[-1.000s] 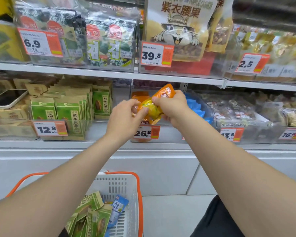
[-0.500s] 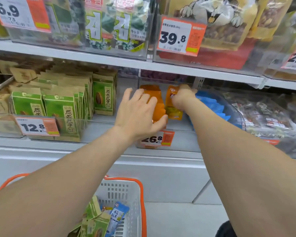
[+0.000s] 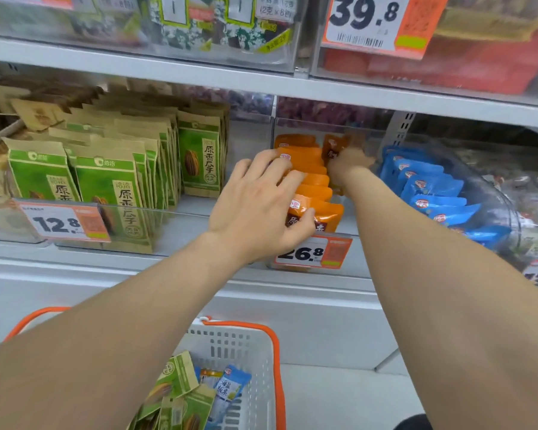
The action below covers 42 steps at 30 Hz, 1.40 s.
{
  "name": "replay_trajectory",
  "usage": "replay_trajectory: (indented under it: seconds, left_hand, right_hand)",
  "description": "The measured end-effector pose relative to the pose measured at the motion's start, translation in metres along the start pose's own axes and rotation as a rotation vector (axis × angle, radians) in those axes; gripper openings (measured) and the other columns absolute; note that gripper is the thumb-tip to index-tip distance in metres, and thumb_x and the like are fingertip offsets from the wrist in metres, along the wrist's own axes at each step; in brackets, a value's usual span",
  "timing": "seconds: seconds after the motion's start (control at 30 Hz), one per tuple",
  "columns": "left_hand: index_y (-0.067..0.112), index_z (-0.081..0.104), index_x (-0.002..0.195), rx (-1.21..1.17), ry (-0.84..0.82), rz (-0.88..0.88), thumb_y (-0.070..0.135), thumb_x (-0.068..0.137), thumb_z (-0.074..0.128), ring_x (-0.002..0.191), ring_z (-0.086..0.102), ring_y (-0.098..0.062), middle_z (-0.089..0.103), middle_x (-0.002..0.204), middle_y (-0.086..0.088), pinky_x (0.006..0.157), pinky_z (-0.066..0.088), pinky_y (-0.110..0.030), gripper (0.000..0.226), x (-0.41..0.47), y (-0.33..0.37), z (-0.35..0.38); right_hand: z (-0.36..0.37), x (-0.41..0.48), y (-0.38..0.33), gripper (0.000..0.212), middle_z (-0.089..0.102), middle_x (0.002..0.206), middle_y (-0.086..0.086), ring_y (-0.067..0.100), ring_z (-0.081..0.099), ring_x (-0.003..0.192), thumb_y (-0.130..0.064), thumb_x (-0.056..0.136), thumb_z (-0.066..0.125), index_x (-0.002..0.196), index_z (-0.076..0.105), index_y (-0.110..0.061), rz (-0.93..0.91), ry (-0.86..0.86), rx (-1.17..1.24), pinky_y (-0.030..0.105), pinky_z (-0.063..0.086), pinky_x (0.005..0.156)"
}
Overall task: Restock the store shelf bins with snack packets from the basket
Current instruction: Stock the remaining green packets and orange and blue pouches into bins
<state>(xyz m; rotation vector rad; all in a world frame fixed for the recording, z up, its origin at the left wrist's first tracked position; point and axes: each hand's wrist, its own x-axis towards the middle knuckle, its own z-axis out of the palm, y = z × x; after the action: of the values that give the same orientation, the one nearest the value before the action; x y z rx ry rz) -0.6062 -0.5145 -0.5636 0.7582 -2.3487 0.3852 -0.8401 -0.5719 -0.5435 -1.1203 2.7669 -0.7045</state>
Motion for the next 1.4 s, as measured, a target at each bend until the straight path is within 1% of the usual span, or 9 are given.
replay_trajectory:
  seconds: [0.13,0.43,0.63,0.77,0.87,1.0,1.2,1.3,1.4]
  left_hand:
    - [0.017,0.068,0.126,-0.015,0.012,0.0,0.056,0.093,0.048,0.136,0.048,-0.029,0.064,0.131,-0.005,0.099,0.042,-0.046,0.056,-0.001,0.0,0.001]
    - [0.016,0.068,0.126,-0.036,-0.014,-0.014,0.056,0.093,0.047,0.137,0.047,-0.029,0.063,0.131,-0.005,0.099,0.043,-0.047,0.056,-0.001,0.002,-0.002]
    - [0.016,0.068,0.126,-0.038,-0.014,-0.01,0.056,0.093,0.046,0.136,0.047,-0.028,0.063,0.131,-0.005,0.098,0.043,-0.046,0.056,-0.001,0.002,-0.002]
    - [0.016,0.066,0.129,-0.066,-0.016,-0.007,0.056,0.094,0.046,0.138,0.046,-0.027,0.061,0.135,-0.005,0.1,0.043,-0.045,0.057,-0.001,0.002,-0.003]
    - [0.015,0.06,0.134,-0.1,-0.055,-0.028,0.058,0.094,0.045,0.142,0.041,-0.027,0.055,0.142,-0.006,0.105,0.042,-0.045,0.06,-0.002,0.002,-0.005]
    - [0.012,0.048,0.145,-0.221,-0.094,-0.061,0.058,0.097,0.046,0.148,0.036,-0.024,0.046,0.153,-0.007,0.114,0.038,-0.045,0.067,-0.007,0.003,-0.013]
    - [0.015,0.053,0.12,-0.192,0.077,-0.145,0.039,0.091,0.054,0.107,0.047,-0.025,0.05,0.117,-0.003,0.09,0.041,-0.043,0.037,-0.019,0.009,-0.047]
    - [0.02,0.048,0.097,-0.117,0.16,-0.233,0.033,0.087,0.054,0.089,0.041,-0.024,0.047,0.095,0.001,0.077,0.034,-0.042,0.018,-0.03,0.011,-0.069]
    - [0.019,0.051,0.089,-0.174,-0.009,-0.228,0.034,0.092,0.056,0.077,0.051,-0.029,0.049,0.074,0.005,0.072,0.038,-0.04,0.016,-0.052,0.011,-0.085]
  right_hand:
    - [0.002,0.006,0.008,0.076,0.03,0.161,0.02,0.04,0.038,0.144,-0.02,0.098,0.063,0.16,0.021,-0.007,0.195,-0.035,0.432,0.047,0.037,0.114]
    - [0.005,-0.005,0.01,0.031,0.068,0.12,0.014,0.032,0.068,0.105,-0.014,0.099,0.055,0.129,0.056,-0.007,0.244,-0.056,0.573,0.042,0.058,0.095]
    - [-0.002,-0.013,0.005,0.019,0.066,0.122,0.013,0.03,0.065,0.113,-0.013,0.104,0.05,0.121,0.056,-0.007,0.221,-0.12,0.681,0.042,0.056,0.101]
    - [-0.013,-0.022,0.007,0.042,0.06,0.131,0.012,0.033,0.059,0.126,-0.013,0.098,0.058,0.139,0.054,-0.005,0.243,-0.209,0.735,0.047,0.054,0.103]
    - [-0.013,-0.017,0.009,0.038,0.058,0.136,0.002,0.035,0.059,0.124,-0.018,0.1,0.055,0.136,0.053,-0.006,0.208,-0.35,0.543,0.048,0.053,0.102]
    - [-0.047,-0.061,0.0,0.043,0.047,0.146,0.024,0.042,0.049,0.135,-0.025,0.111,0.036,0.146,0.041,-0.002,0.288,-0.378,0.607,0.056,0.044,0.111]
    - [-0.075,-0.112,-0.011,0.027,0.055,0.11,0.015,0.031,0.054,0.094,-0.02,0.1,0.042,0.12,0.055,-0.008,-0.031,-0.11,0.472,0.035,0.045,0.078]
    - [-0.089,-0.159,-0.021,0.032,0.066,0.109,0.013,0.031,0.06,0.095,-0.011,0.092,0.046,0.117,0.065,-0.004,-0.231,0.118,0.387,0.033,0.048,0.079]
    - [-0.087,-0.219,-0.026,0.032,0.074,0.099,0.007,0.028,0.067,0.093,-0.012,0.085,0.046,0.101,0.073,-0.019,-0.445,0.204,0.334,0.037,0.056,0.08]
